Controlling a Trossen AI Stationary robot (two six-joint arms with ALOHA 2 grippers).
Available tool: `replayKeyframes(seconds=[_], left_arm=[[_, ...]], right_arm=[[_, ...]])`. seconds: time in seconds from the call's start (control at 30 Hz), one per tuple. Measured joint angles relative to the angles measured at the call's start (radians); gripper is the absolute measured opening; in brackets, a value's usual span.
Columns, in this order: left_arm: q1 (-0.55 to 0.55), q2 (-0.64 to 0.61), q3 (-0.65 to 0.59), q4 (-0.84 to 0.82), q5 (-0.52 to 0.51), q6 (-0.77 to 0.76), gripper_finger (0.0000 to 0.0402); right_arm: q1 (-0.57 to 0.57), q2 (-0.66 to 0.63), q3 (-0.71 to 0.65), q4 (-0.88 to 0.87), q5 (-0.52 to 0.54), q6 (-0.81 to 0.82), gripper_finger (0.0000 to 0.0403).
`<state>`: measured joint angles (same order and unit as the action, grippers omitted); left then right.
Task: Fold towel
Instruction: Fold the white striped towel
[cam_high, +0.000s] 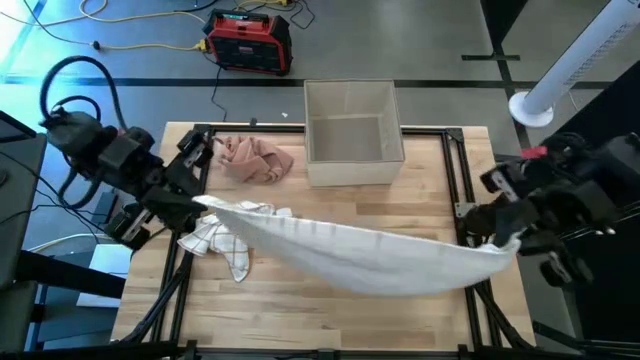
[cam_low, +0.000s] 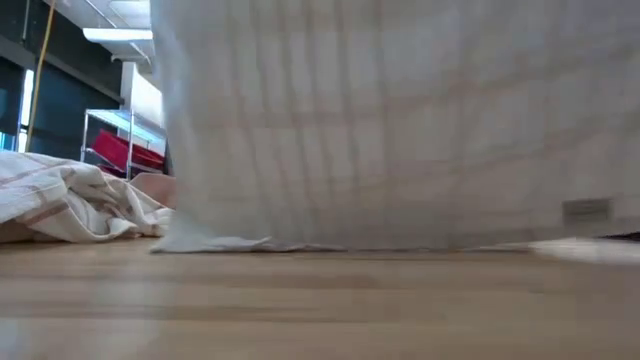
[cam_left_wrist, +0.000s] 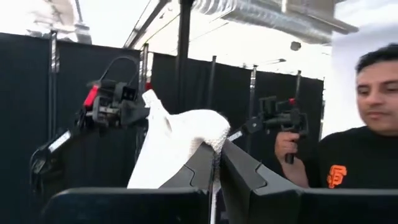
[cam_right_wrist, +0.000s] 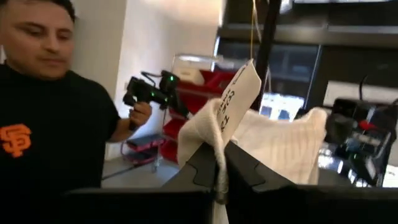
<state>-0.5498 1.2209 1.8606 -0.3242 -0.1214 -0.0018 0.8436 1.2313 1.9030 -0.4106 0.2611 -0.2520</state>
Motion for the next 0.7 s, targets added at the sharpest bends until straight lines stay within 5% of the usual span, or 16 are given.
replayKeyframes(seconds=[0.2,0.37,0.5,0.67,0.7], left_arm=[[-0.004,0.079,0.179,-0.161,-0.076,0.057,0.0007],[0.010,0.088,0.229,-0.371,-0.292,0.123,0.0007],[0.075,0.089,0.229,-0.574,-0.486,-0.014,0.0007],[0.187,0.087,0.190,-0.742,-0.459,-0.165,0.0007],[0.212,0.087,0.172,-0.782,-0.445,-0.191,0.0007]], right_arm=[[0.144,0.044,0.101,-0.030,0.261,-0.133,0.0000],[0.206,0.058,0.137,-0.165,0.731,-0.084,0.0000],[0.172,0.050,0.105,-0.580,1.147,0.307,0.0000],[0.089,0.054,0.103,-1.167,1.063,1.030,0.0000],[0.061,0.053,0.085,-1.155,1.033,1.094,0.0000]])
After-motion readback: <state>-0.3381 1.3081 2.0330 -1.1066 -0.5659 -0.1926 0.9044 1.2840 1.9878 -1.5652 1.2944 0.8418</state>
